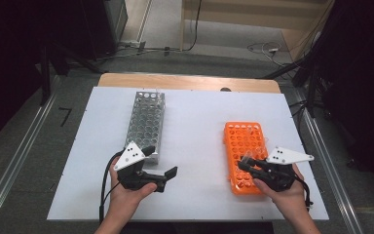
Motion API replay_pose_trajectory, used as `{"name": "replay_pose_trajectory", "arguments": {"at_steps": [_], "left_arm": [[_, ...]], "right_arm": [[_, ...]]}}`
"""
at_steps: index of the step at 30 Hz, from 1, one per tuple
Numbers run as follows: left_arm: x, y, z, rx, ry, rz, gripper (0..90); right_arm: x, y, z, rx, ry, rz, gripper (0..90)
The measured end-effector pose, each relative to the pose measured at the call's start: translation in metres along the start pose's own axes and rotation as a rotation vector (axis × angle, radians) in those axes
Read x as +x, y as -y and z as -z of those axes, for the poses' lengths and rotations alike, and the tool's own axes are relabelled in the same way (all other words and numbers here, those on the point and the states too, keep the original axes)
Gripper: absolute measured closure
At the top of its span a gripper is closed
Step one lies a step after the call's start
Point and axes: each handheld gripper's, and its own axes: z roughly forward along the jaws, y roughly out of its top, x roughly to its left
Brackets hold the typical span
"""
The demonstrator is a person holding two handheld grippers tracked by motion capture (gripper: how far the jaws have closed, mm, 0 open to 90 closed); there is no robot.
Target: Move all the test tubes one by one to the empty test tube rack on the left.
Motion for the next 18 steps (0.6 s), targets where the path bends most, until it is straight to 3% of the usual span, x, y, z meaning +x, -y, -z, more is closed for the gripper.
{"name": "replay_pose_trajectory", "arguments": {"at_steps": [5, 10, 13, 18], "left_arm": [[-0.005, 0.0, -0.002, 0.001, 0.016, -0.006, 0.0], [-0.01, -0.002, -0.006, 0.006, 0.035, -0.02, 0.0], [-0.015, -0.003, -0.01, 0.01, 0.048, -0.028, 0.0], [-0.022, -0.006, -0.014, 0.006, 0.077, -0.034, 0.6]], "right_arm": [[0.01, -0.015, -0.014, -0.004, -0.042, 0.021, 73.6], [0.021, -0.015, -0.027, -0.02, -0.079, 0.012, 73.6], [0.027, -0.013, -0.038, 0.017, -0.088, 0.035, 73.5], [0.034, -0.012, -0.047, 0.03, -0.113, 0.027, 73.5]]}}
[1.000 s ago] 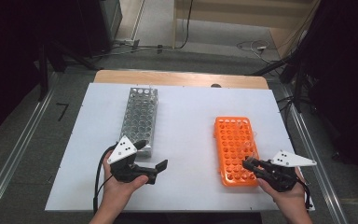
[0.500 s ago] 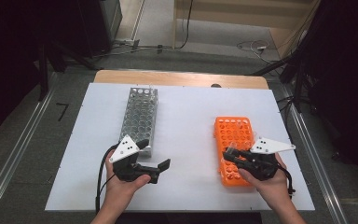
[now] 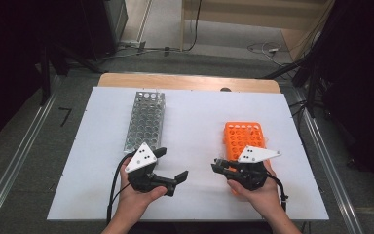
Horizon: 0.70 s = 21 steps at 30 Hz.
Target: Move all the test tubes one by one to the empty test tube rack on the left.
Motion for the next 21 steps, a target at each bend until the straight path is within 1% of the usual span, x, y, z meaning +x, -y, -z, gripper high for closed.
{"name": "replay_pose_trajectory", "arguments": {"at_steps": [6, 9, 12, 16, 18, 21], "left_arm": [[-0.006, -0.002, -0.004, -0.002, 0.03, 0.003, 3.5], [-0.009, -0.002, -0.007, -0.001, 0.048, 0.005, 6.9], [-0.014, -0.003, -0.01, 0.0, 0.056, 0.004, 14.5], [-0.021, -0.004, -0.015, 0.015, 0.062, -0.005, 26.9], [-0.024, -0.004, -0.018, 0.029, 0.074, -0.019, 33.2], [-0.028, -0.003, -0.021, 0.038, 0.094, -0.025, 41.1]], "right_arm": [[0.012, 0.001, -0.011, 0.027, -0.019, 0.023, 73.5], [0.018, 0.001, -0.018, 0.042, -0.025, 0.042, 73.6], [0.025, 0.0, -0.024, 0.053, -0.035, 0.059, 73.6], [0.034, -0.001, -0.031, 0.071, -0.045, 0.084, 73.6], [0.038, -0.002, -0.033, 0.07, -0.051, 0.088, 73.6], [0.041, -0.004, -0.034, 0.071, -0.057, 0.091, 73.5]]}}
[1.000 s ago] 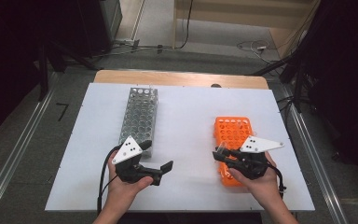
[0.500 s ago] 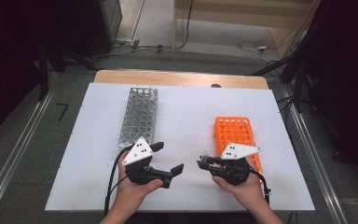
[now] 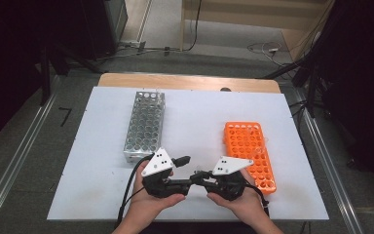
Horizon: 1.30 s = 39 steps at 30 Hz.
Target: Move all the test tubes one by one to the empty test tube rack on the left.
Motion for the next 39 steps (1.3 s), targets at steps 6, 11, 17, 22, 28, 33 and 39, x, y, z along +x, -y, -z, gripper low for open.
{"name": "replay_pose_trajectory", "arguments": {"at_steps": [6, 11, 17, 22, 28, 33, 39], "left_arm": [[-0.004, 0.001, -0.007, 0.021, 0.017, -0.008, 58.2], [-0.003, 0.002, -0.008, 0.033, 0.02, -0.005, 67.9], [-0.001, 0.003, -0.007, 0.031, 0.02, -0.001, 73.3], [0.0, 0.002, -0.006, 0.034, 0.016, -0.022, 74.7], [0.001, 0.0, -0.003, 0.026, 0.02, -0.032, 76.0], [0.003, -0.002, 0.001, 0.016, 0.008, -0.035, 76.0], [0.01, -0.006, 0.01, -0.002, -0.017, -0.031, 76.1]], "right_arm": [[0.005, -0.001, -0.001, 0.003, -0.008, 0.004, 73.6], [0.004, -0.001, 0.0, -0.002, -0.01, 0.004, 73.5], [0.005, -0.001, -0.001, 0.004, -0.013, 0.005, 73.5], [0.004, 0.0, -0.002, 0.002, -0.017, 0.008, 73.5], [0.004, -0.001, 0.0, -0.019, -0.031, 0.0, 73.0], [0.002, 0.0, 0.002, -0.034, -0.042, -0.014, 63.7], [-0.004, 0.005, 0.014, -0.066, -0.063, -0.033, 46.7]]}}
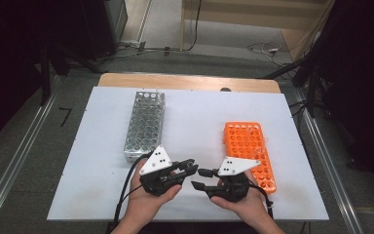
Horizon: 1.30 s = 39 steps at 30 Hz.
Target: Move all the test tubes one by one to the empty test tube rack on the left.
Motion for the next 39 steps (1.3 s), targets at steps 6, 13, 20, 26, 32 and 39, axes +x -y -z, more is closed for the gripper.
{"name": "replay_pose_trajectory", "arguments": {"at_steps": [6, 13, 20, 26, 32, 39], "left_arm": [[0.008, -0.002, 0.004, 0.001, -0.012, 0.004, 76.1], [0.019, -0.003, 0.009, 0.009, -0.033, 0.007, 76.1], [0.027, -0.004, 0.014, -0.004, -0.055, 0.021, 76.1], [0.037, -0.011, 0.019, -0.015, -0.081, 0.019, 76.1], [0.049, -0.02, 0.025, -0.033, -0.109, 0.02, 76.1], [0.063, -0.027, 0.025, -0.041, -0.13, 0.031, 76.1]], "right_arm": [[-0.006, 0.005, 0.019, -0.041, 0.022, 0.004, 30.9], [-0.015, 0.011, 0.038, -0.061, 0.058, -0.02, 10.3], [-0.022, 0.027, 0.053, -0.067, 0.084, -0.034, 1.3], [-0.028, 0.04, 0.071, -0.081, 0.12, -0.056, 0.7], [-0.034, 0.055, 0.088, -0.082, 0.153, -0.07, 0.3], [-0.049, 0.069, 0.106, -0.097, 0.176, -0.118, 0.0]]}}
